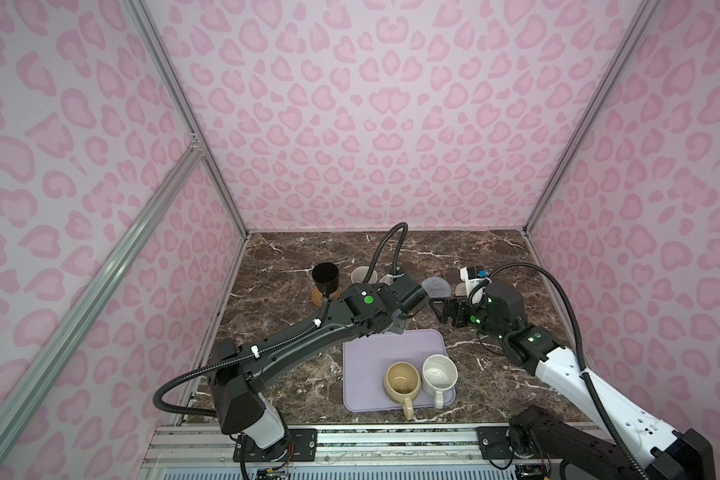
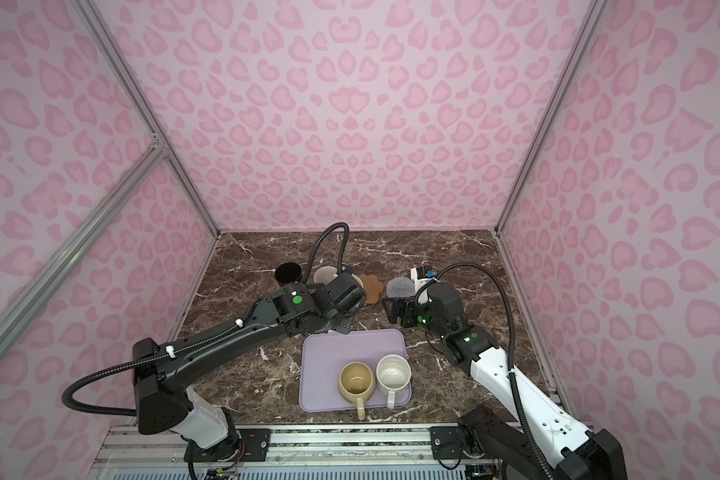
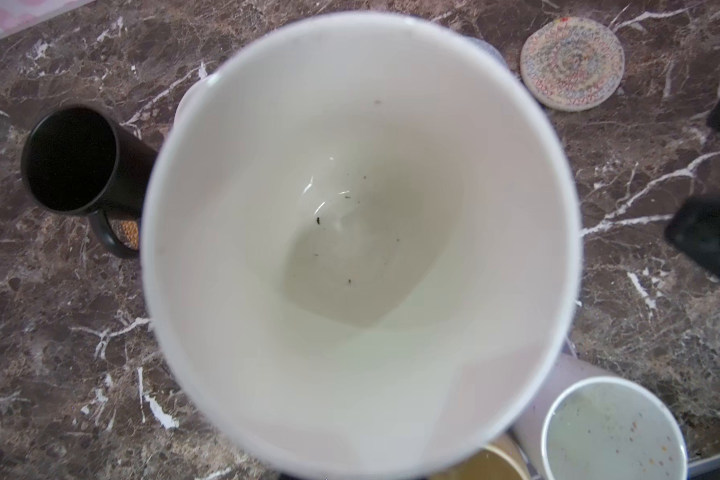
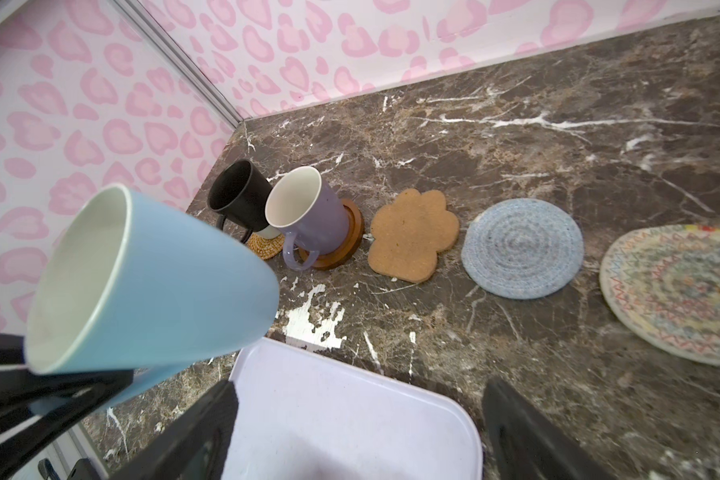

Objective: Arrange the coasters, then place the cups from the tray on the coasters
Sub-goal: 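Lift the light-blue mug with the left gripper toward the coasters, then carry the light-blue mug with the left gripper and lower it onto the cork coaster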

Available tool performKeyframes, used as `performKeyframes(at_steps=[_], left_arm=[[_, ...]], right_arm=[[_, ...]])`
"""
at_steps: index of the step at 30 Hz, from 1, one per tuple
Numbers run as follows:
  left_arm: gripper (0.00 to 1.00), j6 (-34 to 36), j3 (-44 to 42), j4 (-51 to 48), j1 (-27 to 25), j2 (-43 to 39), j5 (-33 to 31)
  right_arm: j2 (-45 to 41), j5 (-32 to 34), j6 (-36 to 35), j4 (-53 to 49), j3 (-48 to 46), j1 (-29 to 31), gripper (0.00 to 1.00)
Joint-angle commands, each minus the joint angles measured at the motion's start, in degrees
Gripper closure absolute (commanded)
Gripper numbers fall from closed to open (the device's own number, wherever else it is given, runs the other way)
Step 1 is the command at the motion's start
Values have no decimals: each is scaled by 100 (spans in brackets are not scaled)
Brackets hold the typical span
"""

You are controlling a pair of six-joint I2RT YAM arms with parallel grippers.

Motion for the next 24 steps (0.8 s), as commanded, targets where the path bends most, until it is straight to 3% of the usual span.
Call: performKeyframes(at_steps=[1, 15, 24], left_arm=[[97, 243, 428, 314, 178, 410, 52], [97, 224, 2196, 235, 778, 2340, 508], [97, 131, 2814, 157, 1017, 3122, 660]], right_arm=[[60, -208, 76, 194, -97, -148, 6], [587, -238, 211, 591, -280, -678, 6], [887, -358, 293, 766, -298, -828, 6]])
